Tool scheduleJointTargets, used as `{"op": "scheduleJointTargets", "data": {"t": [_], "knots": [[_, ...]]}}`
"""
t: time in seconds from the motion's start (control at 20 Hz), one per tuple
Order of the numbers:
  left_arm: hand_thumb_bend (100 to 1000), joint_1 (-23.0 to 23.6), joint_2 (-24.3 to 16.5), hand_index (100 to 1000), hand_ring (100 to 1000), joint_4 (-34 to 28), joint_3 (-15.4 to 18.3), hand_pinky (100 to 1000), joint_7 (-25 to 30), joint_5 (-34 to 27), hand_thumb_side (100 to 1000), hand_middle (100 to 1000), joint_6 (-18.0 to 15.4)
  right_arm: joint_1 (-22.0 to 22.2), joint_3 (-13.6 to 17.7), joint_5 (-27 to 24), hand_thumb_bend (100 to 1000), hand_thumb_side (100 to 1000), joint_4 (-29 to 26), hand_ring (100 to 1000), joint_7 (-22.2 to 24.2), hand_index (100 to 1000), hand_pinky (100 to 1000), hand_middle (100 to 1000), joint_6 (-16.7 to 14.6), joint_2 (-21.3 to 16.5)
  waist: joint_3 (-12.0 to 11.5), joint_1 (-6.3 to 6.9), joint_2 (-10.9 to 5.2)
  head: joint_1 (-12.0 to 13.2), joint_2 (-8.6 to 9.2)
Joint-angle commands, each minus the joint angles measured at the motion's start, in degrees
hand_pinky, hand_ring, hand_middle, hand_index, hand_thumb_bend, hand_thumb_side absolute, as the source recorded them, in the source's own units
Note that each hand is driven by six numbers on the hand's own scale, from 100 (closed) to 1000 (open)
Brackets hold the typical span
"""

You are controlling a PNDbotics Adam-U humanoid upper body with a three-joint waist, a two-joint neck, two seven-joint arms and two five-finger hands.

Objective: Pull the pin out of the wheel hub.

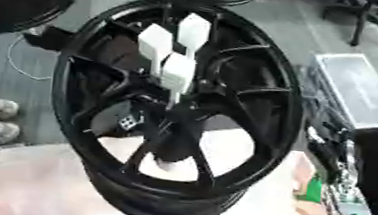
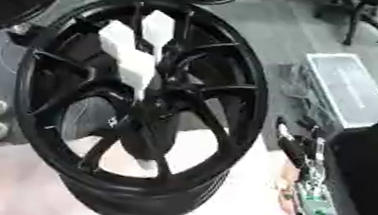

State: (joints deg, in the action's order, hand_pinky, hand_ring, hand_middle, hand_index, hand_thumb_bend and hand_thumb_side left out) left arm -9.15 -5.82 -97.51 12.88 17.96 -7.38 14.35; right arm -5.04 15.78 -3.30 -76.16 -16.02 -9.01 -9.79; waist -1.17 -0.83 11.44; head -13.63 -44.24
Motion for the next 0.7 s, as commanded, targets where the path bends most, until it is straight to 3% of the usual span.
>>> {"op": "scheduleJointTargets", "data": {"t": [0.05, 0.2, 0.45, 0.65, 0.7], "knots": [[202, -1.9, -5.17, 698, 659, -2.36, 1.14, 542, -0.85, -0.6, 1000, 651, -1.91, -0.35, 0.05, -0.09, 344, 270, -0.78, 473, 0.04, 863, 431, 777, -0.15, -0.9, 0.09, 0.23, -1.01, 0.26, 0.13], [173, -3.89, -11.45, 702, 662, -3.48, 2.16, 538, -2.53, -1.6, 984, 653, -4.79, -0.28, 0.17, 0.0, 345, 270, -0.73, 473, -0.1, 863, 431, 777, -0.19, -1.16, 0.25, 0.61, -1.26, 0.34, 0.13], [144, -9.86, -27.12, 720, 657, -3.74, 2.35, 538, -7.09, -6.0, 919, 665, -11.42, 0.03, 0.21, 0.23, 345, 270, -0.6, 473, -0.22, 863, 431, 777, -0.18, -1.57, 0.67, 1.31, -1.76, 0.1, 0.13], [144, -10.98, -29.64, 720, 657, -2.09, 1.76, 538, -7.97, -7.29, 919, 665, -13.8, 0.07, 0.2, 0.28, 345, 270, -0.61, 473, -0.23, 863, 431, 777, -0.18, -1.62, 0.74, 1.37, -1.8, 0.1, 0.13], [133, -11.17, -29.88, 744, 641, -2.07, 1.58, 546, -7.9, -7.27, 846, 688, -14.08, 0.07, 0.09, 0.34, 345, 271, -0.62, 473, -0.15, 863, 431, 777, -0.16, -1.74, 0.89, 1.52, -1.94, 0.51, 0.13]]}}
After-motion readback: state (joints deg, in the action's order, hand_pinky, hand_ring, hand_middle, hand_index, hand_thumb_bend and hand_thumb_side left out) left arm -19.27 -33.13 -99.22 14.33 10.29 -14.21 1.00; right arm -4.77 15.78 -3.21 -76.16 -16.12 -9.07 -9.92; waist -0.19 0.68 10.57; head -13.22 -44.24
